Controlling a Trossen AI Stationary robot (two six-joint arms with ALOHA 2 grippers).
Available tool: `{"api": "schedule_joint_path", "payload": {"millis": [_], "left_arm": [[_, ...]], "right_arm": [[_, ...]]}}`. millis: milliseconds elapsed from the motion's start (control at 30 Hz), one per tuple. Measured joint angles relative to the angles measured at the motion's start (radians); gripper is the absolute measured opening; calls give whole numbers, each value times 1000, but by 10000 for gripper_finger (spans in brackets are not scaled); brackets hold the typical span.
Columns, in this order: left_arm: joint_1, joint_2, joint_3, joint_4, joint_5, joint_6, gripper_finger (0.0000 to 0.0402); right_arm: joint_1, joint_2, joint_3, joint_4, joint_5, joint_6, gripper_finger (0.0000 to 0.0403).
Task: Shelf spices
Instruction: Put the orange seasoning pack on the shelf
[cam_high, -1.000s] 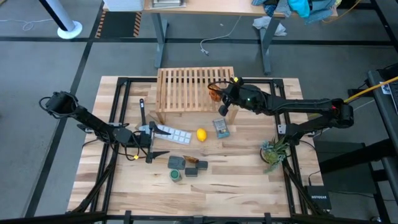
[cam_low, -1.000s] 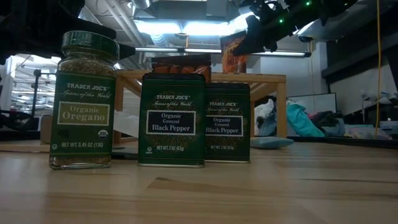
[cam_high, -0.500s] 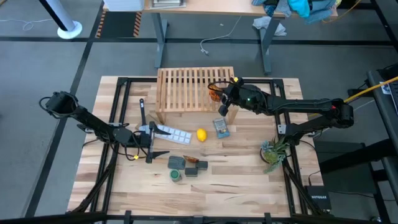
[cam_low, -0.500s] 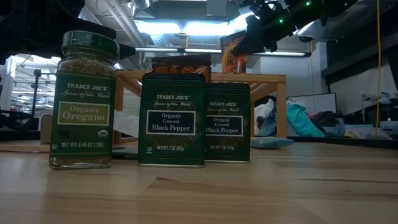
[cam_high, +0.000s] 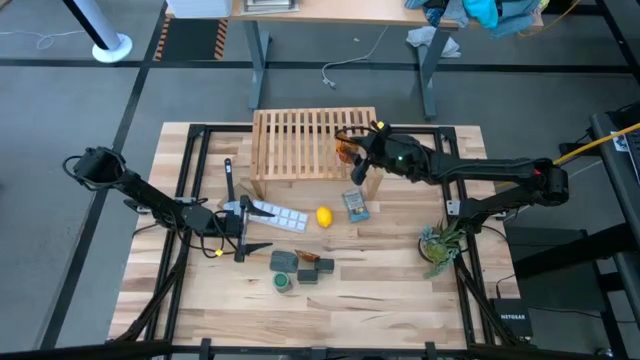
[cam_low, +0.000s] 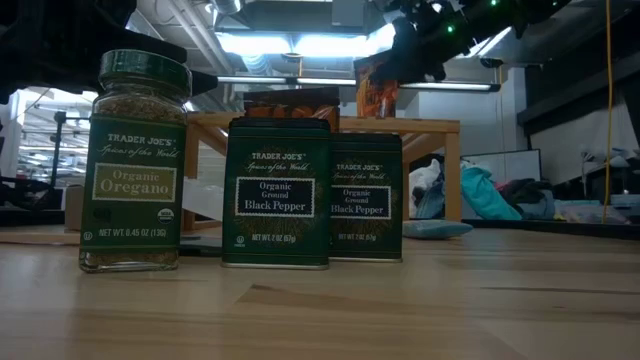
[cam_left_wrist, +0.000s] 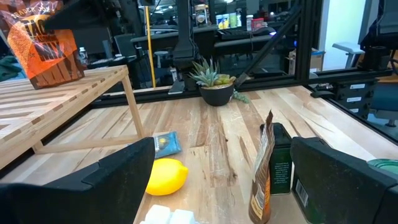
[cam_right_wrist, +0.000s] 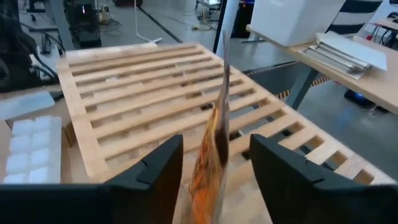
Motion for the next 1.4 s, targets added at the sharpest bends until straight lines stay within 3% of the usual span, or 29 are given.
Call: {"api": "schedule_joint_path", "payload": {"millis": [200, 467, 533, 700, 800, 900, 1100, 1233, 1400], "left_arm": [[0, 0, 0, 0, 0, 2, 368], [0, 0, 0, -1, 0, 2, 368], [0, 0, 0, -1, 0, 2, 368], [0, 0, 0, -1, 0, 2, 368], [0, 0, 0, 0, 0, 3, 368], [0, 0, 0, 0, 1, 1, 368], [0, -1, 0, -8, 1, -1, 368], [0, -1, 0, -9, 0, -2, 368], [0, -1, 0, -8, 0, -12, 368]], "right_arm": [[1, 0, 106, -57, 0, 30, 205], [1, 0, 348, -405, -12, 106, 205], [1, 0, 401, -486, -67, 178, 205], [57, -1, 432, -564, -358, 308, 205], [183, 13, 431, -575, -389, 341, 205], [342, 34, 431, -574, -273, 344, 205], [644, 99, 431, -580, 86, 384, 205], [773, 179, 431, -578, 274, 424, 205], [844, 323, 431, -574, 453, 447, 205]]}}
